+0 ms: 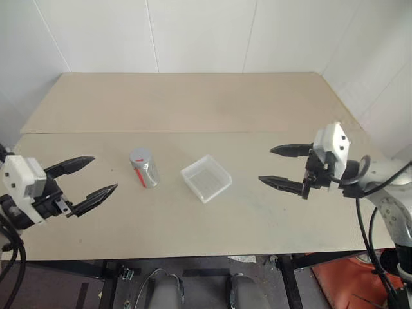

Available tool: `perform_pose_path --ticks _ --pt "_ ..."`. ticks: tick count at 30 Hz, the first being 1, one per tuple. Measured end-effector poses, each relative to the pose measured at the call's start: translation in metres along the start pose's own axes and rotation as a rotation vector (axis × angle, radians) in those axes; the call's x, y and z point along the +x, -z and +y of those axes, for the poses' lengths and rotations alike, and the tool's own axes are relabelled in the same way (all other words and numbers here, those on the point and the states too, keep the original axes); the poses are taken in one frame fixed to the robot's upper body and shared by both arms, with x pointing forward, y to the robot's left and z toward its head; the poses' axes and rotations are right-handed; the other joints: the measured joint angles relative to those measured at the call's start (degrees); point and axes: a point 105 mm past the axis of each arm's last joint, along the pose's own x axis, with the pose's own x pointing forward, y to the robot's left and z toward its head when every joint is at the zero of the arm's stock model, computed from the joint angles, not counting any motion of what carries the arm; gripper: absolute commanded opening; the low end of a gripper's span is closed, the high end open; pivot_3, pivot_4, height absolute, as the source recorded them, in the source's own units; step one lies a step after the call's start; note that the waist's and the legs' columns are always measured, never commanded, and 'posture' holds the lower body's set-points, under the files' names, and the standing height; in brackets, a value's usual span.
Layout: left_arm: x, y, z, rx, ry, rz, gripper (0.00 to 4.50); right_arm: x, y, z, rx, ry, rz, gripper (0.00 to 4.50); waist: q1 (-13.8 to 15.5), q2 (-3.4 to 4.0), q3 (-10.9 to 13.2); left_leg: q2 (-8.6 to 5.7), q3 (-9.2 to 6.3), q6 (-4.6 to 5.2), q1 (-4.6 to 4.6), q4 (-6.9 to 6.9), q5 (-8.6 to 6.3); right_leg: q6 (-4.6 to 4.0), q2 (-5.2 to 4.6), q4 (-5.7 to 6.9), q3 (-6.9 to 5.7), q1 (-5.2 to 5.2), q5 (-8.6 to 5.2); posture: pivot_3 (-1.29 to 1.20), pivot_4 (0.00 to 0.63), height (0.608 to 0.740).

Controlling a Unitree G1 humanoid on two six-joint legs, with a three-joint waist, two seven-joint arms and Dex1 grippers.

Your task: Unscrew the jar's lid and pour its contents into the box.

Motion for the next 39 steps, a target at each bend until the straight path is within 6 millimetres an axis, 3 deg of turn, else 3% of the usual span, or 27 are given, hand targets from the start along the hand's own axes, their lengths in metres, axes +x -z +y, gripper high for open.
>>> perform_pose_path --ticks 8,13,20,24,33,39 --pt "0.003 0.001 -0.006 -0.026 -0.052 -0.029 4.46 0.006 -0.001 0.002 -0.005 -0.030 -0.019 4.50 0.03 0.00 0.00 -0.01 0.00 0.00 0.00 0.00 0.00 0.00 -0.01 0.00 0.01 0.01 0.00 0.00 0.150 0.740" --pt "0.008 0.022 -0.026 -0.098 -0.102 0.014 4.46 0.004 -0.004 0.001 -0.019 -0.044 -0.019 4.50 -0.05 0.00 0.00 0.00 0.00 0.00 0.01 0.00 0.00 -0.01 0.01 0.02 0.04 0.01 0.01 0.00 0.150 0.740" --pt "0.044 0.044 -0.038 -0.214 -0.317 0.005 4.46 0.006 -0.018 -0.001 -0.094 -0.117 -0.031 4.50 0.31 -0.06 -0.02 -0.04 -0.06 0.00 0.26 0.02 0.00 -0.01 0.00 -0.05 0.00 0.37 0.02 0.00 0.150 0.740" --pt "0.062 0.044 -0.034 -0.211 -0.412 -0.012 4.46 0.010 -0.016 0.000 -0.097 -0.140 -0.018 4.50 0.31 -0.06 -0.03 -0.06 -0.06 0.00 0.27 0.02 0.00 -0.01 -0.01 -0.04 0.00 0.37 0.02 0.00 0.150 0.740" --pt "0.089 0.063 -0.022 -0.252 -0.487 0.011 4.46 0.012 -0.021 0.002 -0.126 -0.135 -0.030 4.50 0.21 -0.06 -0.03 -0.07 -0.07 0.01 0.27 0.02 -0.01 -0.01 -0.01 -0.05 -0.01 0.39 0.02 0.00 0.150 0.740" --pt "0.103 0.065 -0.013 -0.241 -0.494 -0.014 4.46 0.011 -0.023 0.004 -0.141 -0.124 -0.034 4.50 0.23 -0.06 -0.03 -0.08 -0.07 0.01 0.27 0.02 -0.01 -0.01 -0.02 -0.06 -0.01 0.40 0.02 0.00 0.150 0.740"
